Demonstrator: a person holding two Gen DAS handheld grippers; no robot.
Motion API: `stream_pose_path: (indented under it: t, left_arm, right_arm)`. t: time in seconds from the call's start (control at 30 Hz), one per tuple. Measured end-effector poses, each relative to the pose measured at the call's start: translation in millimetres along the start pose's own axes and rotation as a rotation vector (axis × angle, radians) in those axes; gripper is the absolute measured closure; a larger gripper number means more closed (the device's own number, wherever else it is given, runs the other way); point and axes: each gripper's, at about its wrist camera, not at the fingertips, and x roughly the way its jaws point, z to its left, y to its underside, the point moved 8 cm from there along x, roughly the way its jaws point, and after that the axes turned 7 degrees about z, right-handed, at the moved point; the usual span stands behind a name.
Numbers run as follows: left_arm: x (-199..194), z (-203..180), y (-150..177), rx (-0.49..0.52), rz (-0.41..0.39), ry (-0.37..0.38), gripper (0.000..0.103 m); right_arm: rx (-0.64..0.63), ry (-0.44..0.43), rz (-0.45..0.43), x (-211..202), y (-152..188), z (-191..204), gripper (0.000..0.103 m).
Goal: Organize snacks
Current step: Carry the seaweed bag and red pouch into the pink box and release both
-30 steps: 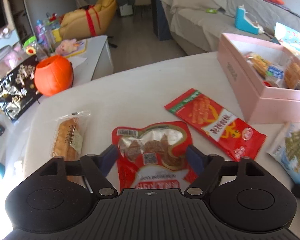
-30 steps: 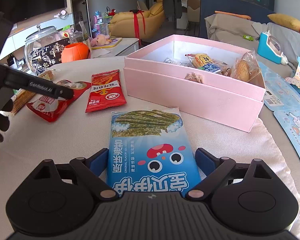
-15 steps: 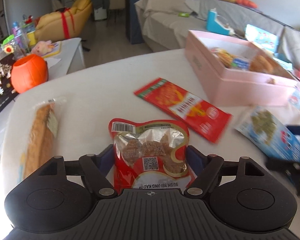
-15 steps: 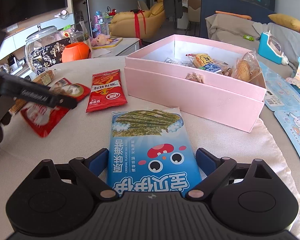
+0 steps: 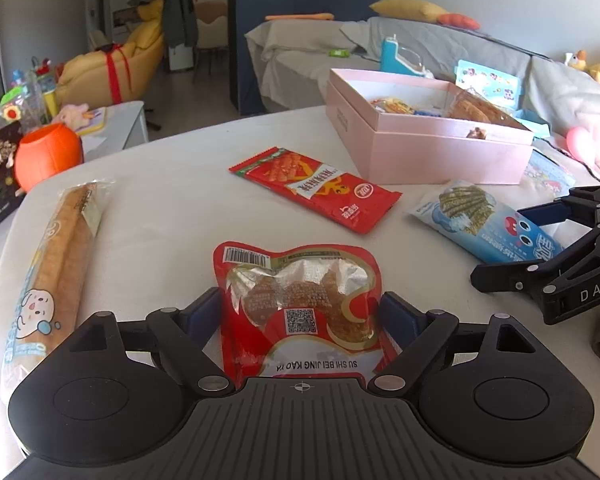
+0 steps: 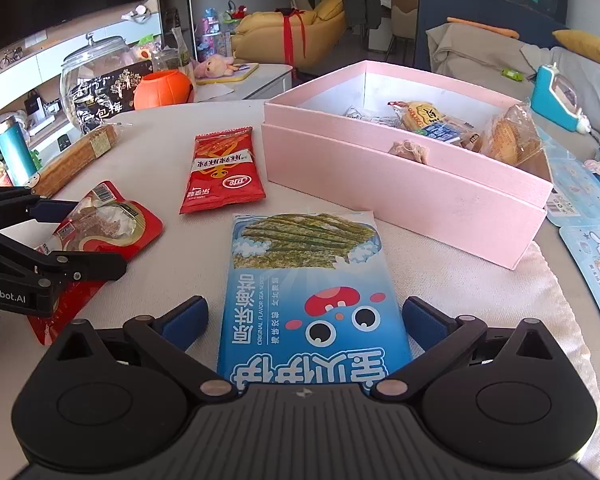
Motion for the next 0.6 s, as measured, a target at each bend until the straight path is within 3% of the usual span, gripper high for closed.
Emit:
stream_pose_path:
  t: [0.3, 0.5, 0.57, 0.6]
  left_arm:
    - [-5, 5, 4, -0.047, -0.037, 0.061, 0.014]
    - [-4, -2, 6, 0.002, -0.024, 0.015, 0.014]
    - [-4, -6, 8, 0.034, -0.015, -0.018, 0.014]
    - [-5, -6, 9, 0.036, -0.013, -0.023, 0.014]
  right_arm:
    - [-0.005, 0.0, -0.001, 1, -1, -1, 0.0]
    - [0.002, 0.005, 0.05, 14, -20, -1, 0.0]
    - [0.014, 0.009, 0.084, 14, -25, -2, 0.01]
    - [-0.001, 0.013, 0.095, 10, -27, -1, 0.021]
